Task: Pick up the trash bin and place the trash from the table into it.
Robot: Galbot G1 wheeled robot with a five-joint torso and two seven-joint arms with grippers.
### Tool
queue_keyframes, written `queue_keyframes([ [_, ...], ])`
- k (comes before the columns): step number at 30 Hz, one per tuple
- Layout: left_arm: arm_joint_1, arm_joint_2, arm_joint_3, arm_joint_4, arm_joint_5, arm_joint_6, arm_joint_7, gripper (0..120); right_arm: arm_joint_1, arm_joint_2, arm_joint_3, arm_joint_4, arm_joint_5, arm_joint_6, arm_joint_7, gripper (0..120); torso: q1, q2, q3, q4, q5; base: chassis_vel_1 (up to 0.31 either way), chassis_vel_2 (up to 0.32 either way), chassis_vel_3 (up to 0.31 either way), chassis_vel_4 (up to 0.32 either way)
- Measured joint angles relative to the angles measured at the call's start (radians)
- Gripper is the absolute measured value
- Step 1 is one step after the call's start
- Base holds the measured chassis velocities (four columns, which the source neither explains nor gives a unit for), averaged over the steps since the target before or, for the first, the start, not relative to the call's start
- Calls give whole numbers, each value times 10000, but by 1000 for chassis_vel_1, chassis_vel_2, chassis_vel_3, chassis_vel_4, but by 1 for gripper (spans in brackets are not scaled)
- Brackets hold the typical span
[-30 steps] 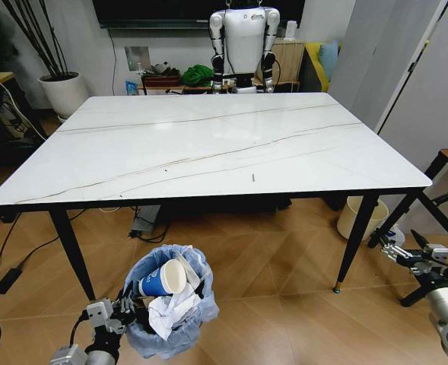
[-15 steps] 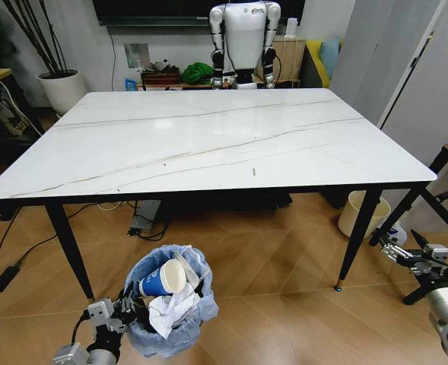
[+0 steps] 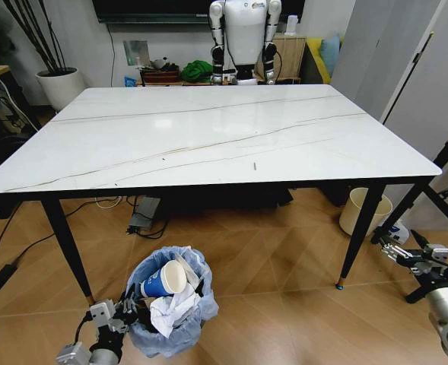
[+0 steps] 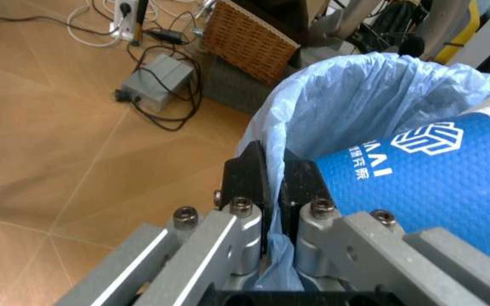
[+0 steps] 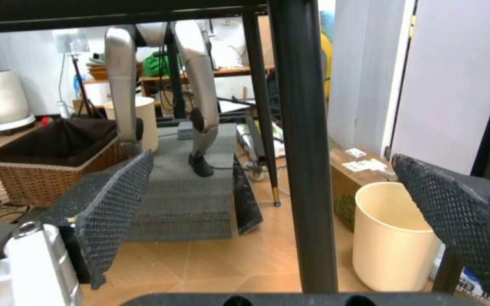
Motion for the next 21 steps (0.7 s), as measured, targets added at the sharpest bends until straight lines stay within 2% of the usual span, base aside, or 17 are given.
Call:
queue_keyframes([
  [9, -60, 7, 30, 107, -97, 2, 40, 0, 0, 0, 0, 0, 0, 0, 0, 100, -142, -389, -249, 0, 0, 0, 0, 0, 0],
  [21, -173, -15, 43, 232, -127, 2, 51, 0, 0, 0, 0, 0, 0, 0, 0, 100, -267, -726, -457, 0, 0, 0, 0, 0, 0],
])
